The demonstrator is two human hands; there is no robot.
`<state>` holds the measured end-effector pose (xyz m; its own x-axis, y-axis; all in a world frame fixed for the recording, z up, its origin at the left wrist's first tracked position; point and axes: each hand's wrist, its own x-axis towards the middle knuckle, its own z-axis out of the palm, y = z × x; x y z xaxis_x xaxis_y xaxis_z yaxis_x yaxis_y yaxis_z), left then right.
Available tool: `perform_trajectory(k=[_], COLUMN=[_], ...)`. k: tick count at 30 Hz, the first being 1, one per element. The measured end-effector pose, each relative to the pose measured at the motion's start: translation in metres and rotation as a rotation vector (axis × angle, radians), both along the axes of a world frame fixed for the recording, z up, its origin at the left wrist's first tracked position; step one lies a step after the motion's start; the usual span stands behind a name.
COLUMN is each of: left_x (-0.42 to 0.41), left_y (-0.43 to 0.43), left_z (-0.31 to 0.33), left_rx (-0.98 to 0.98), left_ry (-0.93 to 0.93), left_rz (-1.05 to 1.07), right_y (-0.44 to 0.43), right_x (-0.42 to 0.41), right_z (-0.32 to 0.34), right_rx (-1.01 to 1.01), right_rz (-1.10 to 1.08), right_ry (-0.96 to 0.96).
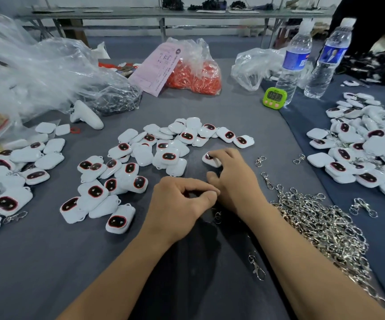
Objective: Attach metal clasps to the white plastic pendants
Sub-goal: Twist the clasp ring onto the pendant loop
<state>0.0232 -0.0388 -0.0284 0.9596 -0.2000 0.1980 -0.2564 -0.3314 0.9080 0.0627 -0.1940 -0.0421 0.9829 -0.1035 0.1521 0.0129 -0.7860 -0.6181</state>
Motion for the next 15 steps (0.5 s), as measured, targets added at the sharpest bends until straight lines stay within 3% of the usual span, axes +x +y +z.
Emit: perform_trajectory(k=[11,15], left_x=[0.005,0.005], left_y=[0.006,0.007], left_z=[0.000,0.002], left_rx=[0.006,0.060], left_ry=[0.070,0.065], left_rz=[0.106,0.118], right_y=[0.000,-0.001], right_x=[-0.041,-0.039], right_z=[0.004,0.009], right_rx=[0.160,0.269], right_rz=[0.074,-0.044], right_ry=[-0.107,-0.229])
